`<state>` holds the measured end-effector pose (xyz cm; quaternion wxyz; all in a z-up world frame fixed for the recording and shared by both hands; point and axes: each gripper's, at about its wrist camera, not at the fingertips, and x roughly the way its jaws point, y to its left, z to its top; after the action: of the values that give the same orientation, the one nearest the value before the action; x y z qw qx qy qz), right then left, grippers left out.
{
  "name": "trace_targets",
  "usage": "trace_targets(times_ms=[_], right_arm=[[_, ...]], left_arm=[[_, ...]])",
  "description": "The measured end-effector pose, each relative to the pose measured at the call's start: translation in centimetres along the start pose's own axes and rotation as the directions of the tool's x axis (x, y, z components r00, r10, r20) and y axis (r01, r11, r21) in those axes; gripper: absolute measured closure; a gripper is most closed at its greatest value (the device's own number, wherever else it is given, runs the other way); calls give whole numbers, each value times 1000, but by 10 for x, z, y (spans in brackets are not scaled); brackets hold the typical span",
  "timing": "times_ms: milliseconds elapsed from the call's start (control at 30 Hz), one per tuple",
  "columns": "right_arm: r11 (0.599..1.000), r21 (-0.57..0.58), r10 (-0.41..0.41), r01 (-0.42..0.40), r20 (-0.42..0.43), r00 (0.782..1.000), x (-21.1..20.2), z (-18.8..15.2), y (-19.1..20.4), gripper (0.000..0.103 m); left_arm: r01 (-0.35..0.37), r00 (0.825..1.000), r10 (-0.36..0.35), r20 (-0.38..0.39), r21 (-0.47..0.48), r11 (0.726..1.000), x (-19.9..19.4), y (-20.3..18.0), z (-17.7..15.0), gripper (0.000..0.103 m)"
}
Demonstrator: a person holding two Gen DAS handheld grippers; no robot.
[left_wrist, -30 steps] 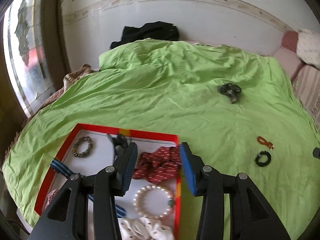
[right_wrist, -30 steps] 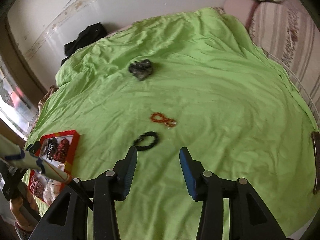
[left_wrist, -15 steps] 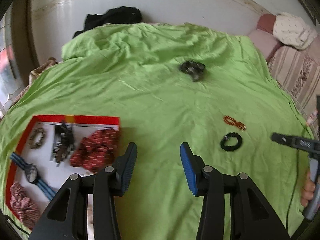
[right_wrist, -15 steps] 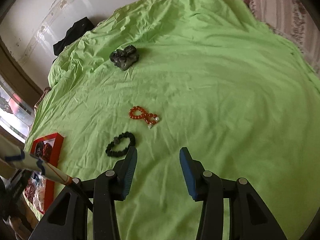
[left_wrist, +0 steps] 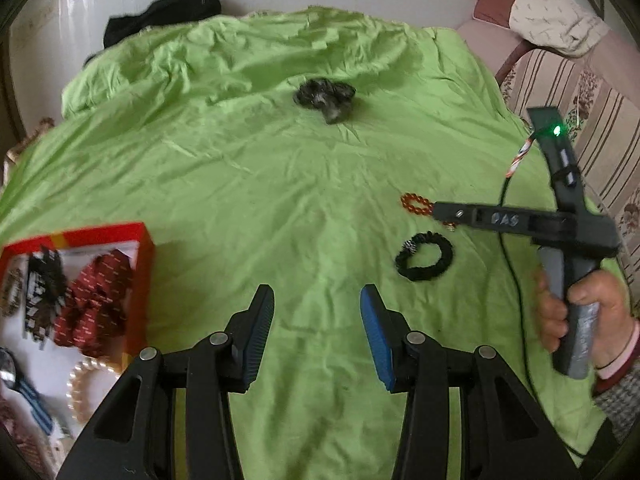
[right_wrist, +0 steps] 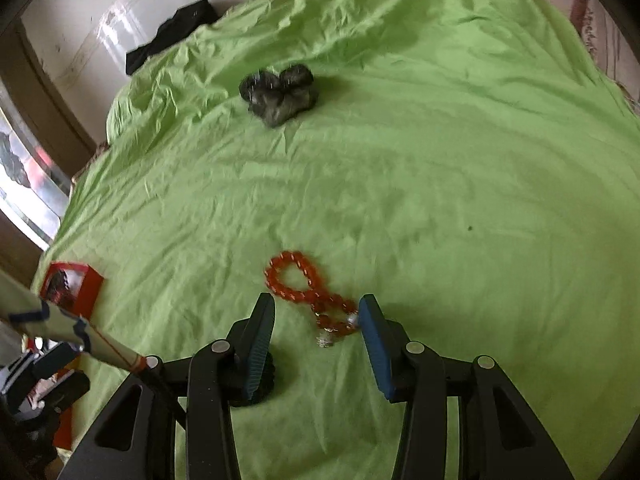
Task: Organize jewelry
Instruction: 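Grasp the black scrunchie with the left tool while the right tool grasps the red bead bracelet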
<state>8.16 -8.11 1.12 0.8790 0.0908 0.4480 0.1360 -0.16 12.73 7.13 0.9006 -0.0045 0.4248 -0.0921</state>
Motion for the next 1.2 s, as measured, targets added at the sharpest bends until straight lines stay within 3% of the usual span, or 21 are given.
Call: trace_targets(times_ms=[33, 67, 100, 167, 300, 500, 700, 833, 867, 900, 933, 1067, 1200], right_arm=[[1000, -2, -10, 10, -9, 1000, 2, -1, -1, 62], [999, -3, -35, 34, -12, 999, 4, -2, -4, 80], [999, 1, -47, 47, -16, 999, 3, -1, -7, 88], [998, 45, -32, 33, -24, 999, -1, 0, -16, 94], [991, 123, -51, 53, -20, 999, -15, -1, -32, 94], [982, 189, -6, 11, -25, 1000, -33, -4, -48, 94], [983, 182, 19, -13, -32, 999, -32, -2, -46, 94], [986, 166, 15, -8, -42, 999, -23, -3, -42, 94], [987, 162, 11, -3, -46, 999, -21, -4, -42, 94], [987, 158, 4, 4, -46, 999, -19, -4, -42, 94], [988, 153, 1, 6, -43, 999, -19, -4, -42, 94], [991, 132, 8, -6, -17, 1000, -22, -3, -37, 94], [991, 121, 57, -60, 26, 998, -36, 0, -26, 95]], left_arm=[[12, 1000, -12, -7, -9, 1000, 2, 1, 0, 59], [22, 1000, -22, -11, -15, 1000, 2, 1, -1, 59], [21, 1000, -21, -14, -14, 1000, 3, 1, -1, 59], [18, 999, -19, -26, -18, 1000, 5, 0, 0, 59], [64, 996, -65, -63, -17, 998, 11, -14, 8, 60], [117, 981, -114, -158, 13, 993, 51, -48, 20, 60], [149, 965, -146, -216, -3, 989, 85, -62, 31, 61], [137, 966, -131, -224, 10, 991, 97, -71, 30, 62], [131, 968, -126, -218, 6, 991, 97, -72, 29, 66], [123, 970, -119, -213, 4, 992, 97, -72, 29, 87], [113, 970, -110, -217, 3, 994, 97, -72, 30, 99], [95, 978, -96, -184, -14, 995, 80, -67, 27, 98], [127, 983, -134, -123, -67, 990, 38, -50, 27, 98]])
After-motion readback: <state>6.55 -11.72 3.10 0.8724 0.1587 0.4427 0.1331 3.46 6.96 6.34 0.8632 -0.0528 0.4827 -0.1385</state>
